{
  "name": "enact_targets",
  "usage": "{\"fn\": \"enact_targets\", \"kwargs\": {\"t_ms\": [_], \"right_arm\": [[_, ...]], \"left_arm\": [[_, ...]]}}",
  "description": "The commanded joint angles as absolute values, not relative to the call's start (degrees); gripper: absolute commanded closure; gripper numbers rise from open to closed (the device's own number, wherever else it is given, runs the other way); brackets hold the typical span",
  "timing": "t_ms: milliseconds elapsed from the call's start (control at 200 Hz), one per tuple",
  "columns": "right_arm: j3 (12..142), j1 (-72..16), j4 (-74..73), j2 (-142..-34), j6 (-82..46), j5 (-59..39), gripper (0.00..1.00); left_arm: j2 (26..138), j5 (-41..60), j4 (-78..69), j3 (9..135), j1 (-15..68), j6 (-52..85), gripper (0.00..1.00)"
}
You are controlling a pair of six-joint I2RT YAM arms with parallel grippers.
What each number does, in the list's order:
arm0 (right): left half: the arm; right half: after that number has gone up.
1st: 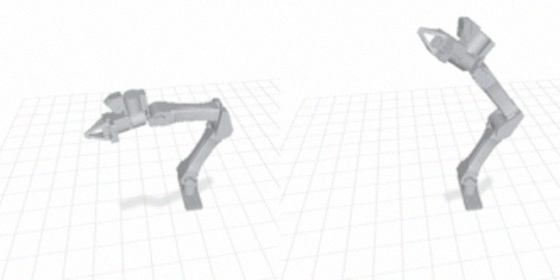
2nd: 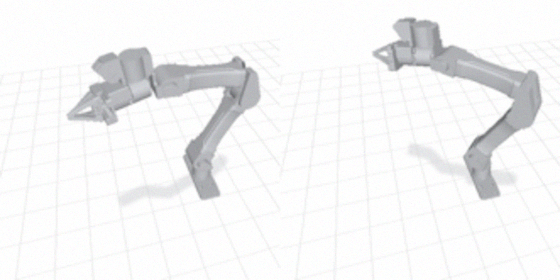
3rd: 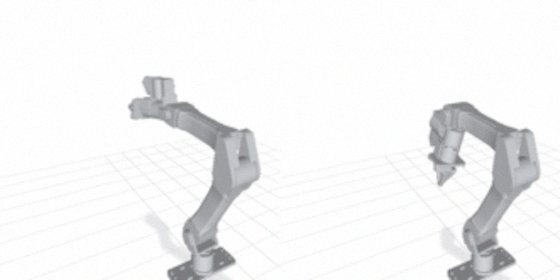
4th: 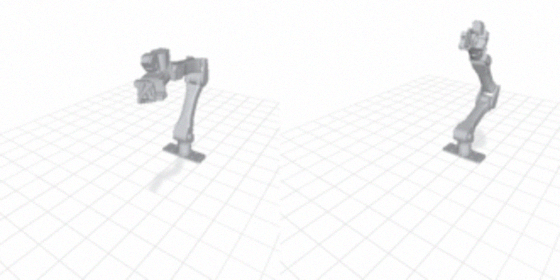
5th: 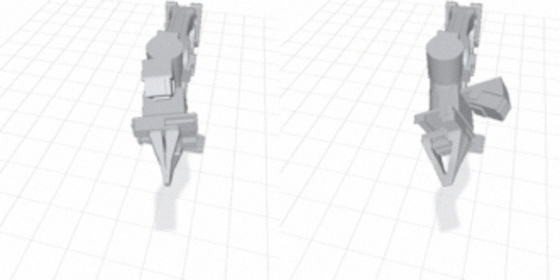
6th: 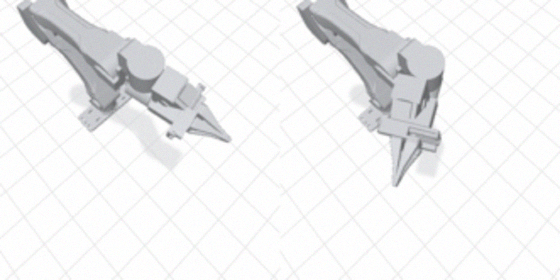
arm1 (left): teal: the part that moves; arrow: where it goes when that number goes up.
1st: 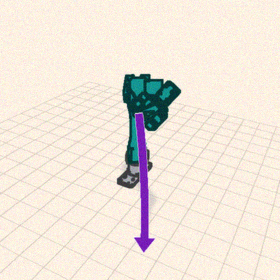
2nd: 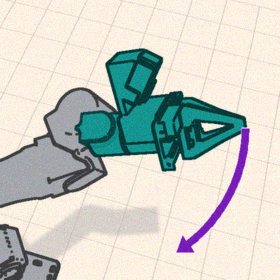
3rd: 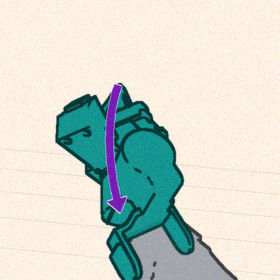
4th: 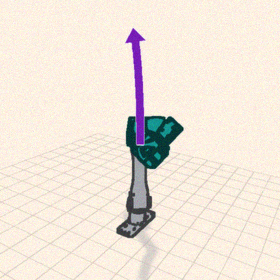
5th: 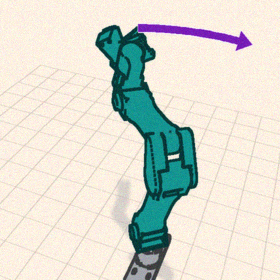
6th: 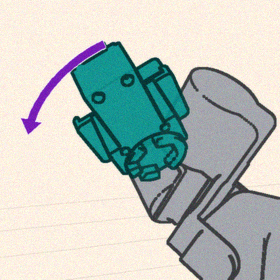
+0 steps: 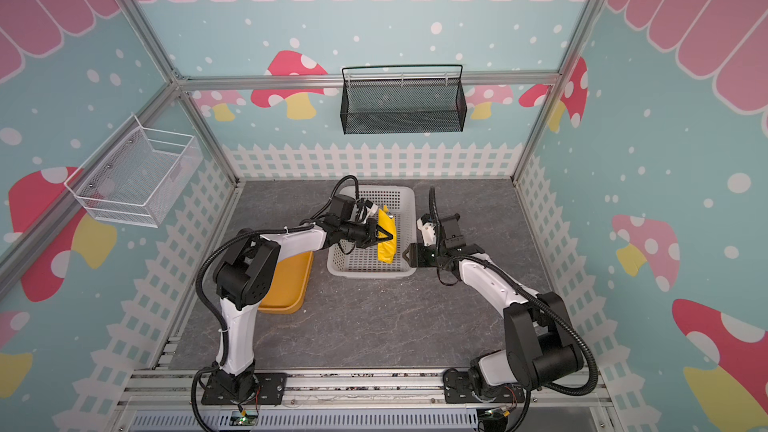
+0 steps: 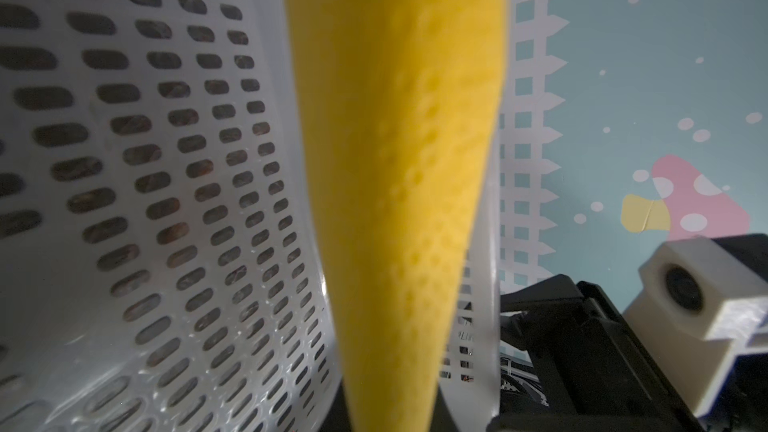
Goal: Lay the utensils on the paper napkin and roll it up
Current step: 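Carry the napkin bundle with the left gripper over the white basket, then lower the bundle into the white basket and open the left gripper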
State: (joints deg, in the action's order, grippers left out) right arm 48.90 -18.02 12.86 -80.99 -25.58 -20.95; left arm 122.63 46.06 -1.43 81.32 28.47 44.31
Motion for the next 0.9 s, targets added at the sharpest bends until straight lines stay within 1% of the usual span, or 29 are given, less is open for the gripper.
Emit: {"fn": "enact_targets", "kwargs": {"t_ms": [0, 300, 610, 896], "right_arm": [[48.2, -18.3, 11.5, -79.3, -26.3, -20.2, 0.4], [46.8, -18.3, 9.3, -77.1, -27.8, -21.4, 0.39], [45.4, -18.2, 8.0, -75.8, -28.7, -18.3, 0.39], [45.9, -18.2, 8.0, -75.8, -29.5, -18.4, 0.38]], "left_arm": [[124.1, 46.2, -0.7, 84.8, 29.1, 43.3, 0.99], [129.2, 44.5, 0.4, 89.2, 30.3, 45.0, 0.98], [132.8, 43.5, 2.3, 95.6, 31.2, 46.0, 0.98], [135.5, 43.2, 1.6, 96.7, 31.5, 47.6, 0.98]]}}
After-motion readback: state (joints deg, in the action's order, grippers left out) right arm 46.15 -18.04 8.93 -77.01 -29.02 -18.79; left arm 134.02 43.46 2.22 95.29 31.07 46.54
